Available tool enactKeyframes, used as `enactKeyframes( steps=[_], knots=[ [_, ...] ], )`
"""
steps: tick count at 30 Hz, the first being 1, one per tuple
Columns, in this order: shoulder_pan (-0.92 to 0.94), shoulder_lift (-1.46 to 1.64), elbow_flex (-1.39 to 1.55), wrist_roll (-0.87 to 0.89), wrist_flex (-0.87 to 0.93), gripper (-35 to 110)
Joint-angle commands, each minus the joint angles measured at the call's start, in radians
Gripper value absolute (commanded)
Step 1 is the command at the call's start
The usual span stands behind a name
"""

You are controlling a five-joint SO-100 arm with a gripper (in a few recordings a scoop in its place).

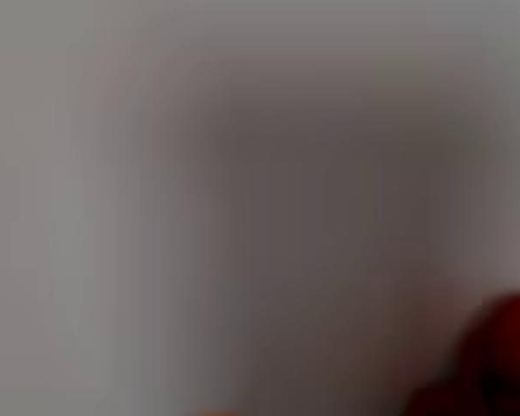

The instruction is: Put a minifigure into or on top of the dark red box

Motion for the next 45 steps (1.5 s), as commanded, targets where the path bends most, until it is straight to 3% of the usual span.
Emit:
enactKeyframes(
  steps=[1, 19, 45],
  knots=[
    [0.032, 0.080, -0.011, -0.005, 0.005, 21],
    [0.132, 0.193, 0.193, 0.112, -0.138, 21],
    [0.109, 0.124, 0.247, 0.020, -0.207, 21]
  ],
)
